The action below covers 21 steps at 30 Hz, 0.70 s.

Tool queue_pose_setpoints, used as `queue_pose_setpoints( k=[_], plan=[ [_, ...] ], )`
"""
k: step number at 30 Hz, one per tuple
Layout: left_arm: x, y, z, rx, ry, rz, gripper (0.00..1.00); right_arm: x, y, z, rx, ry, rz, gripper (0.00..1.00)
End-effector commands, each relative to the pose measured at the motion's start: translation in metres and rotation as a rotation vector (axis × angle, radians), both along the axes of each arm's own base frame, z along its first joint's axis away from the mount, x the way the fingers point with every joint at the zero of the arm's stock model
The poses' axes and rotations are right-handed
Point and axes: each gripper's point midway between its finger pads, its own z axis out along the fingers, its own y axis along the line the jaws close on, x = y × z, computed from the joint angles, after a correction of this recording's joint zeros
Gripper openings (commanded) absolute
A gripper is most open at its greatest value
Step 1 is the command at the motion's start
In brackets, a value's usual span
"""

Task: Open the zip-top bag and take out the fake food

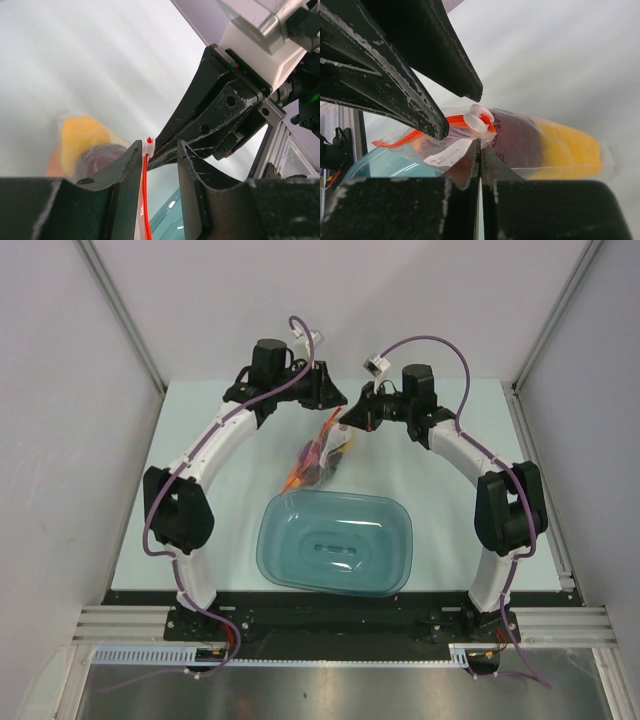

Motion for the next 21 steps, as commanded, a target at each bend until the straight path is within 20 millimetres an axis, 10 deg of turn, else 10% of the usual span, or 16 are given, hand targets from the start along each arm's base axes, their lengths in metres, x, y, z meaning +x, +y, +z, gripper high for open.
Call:
queue_pose_setpoints(
  k=[1, 12, 17, 21],
  plan=[
    [0.013, -0.002, 0.019, -0.039, -0.067, 0.017, 0.38, 0.002, 0.006, 0.026, 0.039, -0.042, 0.023, 0.0],
    [0.009, 0.003, -0.001, 0.019, -0.047, 0.011, 0.47, 0.004, 0.007, 0.026, 0.049, -0.032, 0.018, 0.0],
    [0.008, 0.0, -0.004, 0.011, -0.037, -0.009, 0.26, 0.005, 0.007, 0.023, 0.047, -0.022, 0.015, 0.0],
    [0.006, -0.002, -0.008, 0.009, -0.023, -0.026, 0.29, 0.005, 0.008, 0.022, 0.049, -0.017, 0.011, 0.0]
  ],
)
